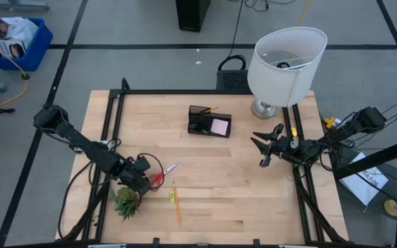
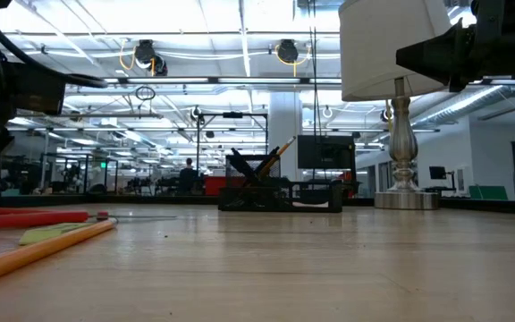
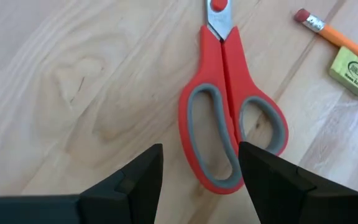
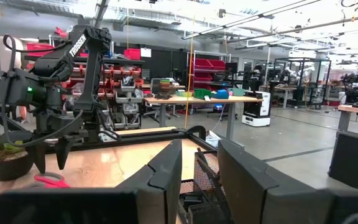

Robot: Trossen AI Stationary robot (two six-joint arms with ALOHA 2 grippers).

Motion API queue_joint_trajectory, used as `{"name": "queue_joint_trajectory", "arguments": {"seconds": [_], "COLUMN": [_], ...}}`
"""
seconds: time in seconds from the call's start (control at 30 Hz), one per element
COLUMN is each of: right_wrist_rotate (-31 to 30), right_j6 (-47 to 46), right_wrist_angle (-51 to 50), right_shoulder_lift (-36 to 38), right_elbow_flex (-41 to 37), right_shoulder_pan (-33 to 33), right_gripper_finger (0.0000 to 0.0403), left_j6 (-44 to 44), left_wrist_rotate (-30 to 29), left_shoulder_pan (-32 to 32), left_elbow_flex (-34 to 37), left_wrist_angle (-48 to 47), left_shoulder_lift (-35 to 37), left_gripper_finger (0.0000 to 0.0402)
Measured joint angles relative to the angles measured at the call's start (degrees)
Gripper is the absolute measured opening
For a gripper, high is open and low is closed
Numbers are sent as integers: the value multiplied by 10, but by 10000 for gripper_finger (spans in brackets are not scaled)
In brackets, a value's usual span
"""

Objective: Pick and place office supplies into organizer
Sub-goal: Put the red scissor into the desk organizer

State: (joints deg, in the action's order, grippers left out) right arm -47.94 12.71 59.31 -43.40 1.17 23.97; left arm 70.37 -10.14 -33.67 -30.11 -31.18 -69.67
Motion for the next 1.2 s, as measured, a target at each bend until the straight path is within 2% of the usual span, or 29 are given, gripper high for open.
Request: {"name": "queue_joint_trajectory", "arguments": {"seconds": [0.33, 0.9, 1.0, 1.2], "right_wrist_rotate": [0, 0, 0, 0], "right_j6": [0, 0, 0, 0], "right_wrist_angle": [0, 0, 0, 0], "right_shoulder_lift": [0, 0, 0, 0], "right_elbow_flex": [0, 0, 0, 0], "right_shoulder_pan": [0, 0, 0, 0], "right_gripper_finger": [100, 100, 100, 100], "left_j6": [0, 18, 19, 26], "left_wrist_rotate": [-21, -20, -22, -26], "left_shoulder_pan": [0, -1, -1, 0], "left_elbow_flex": [2, 10, 10, 11], "left_wrist_angle": [-8, 19, 22, 24], "left_shoulder_lift": [-12, -49, -49, -50], "left_gripper_finger": [214, 213, 196, 123]}}
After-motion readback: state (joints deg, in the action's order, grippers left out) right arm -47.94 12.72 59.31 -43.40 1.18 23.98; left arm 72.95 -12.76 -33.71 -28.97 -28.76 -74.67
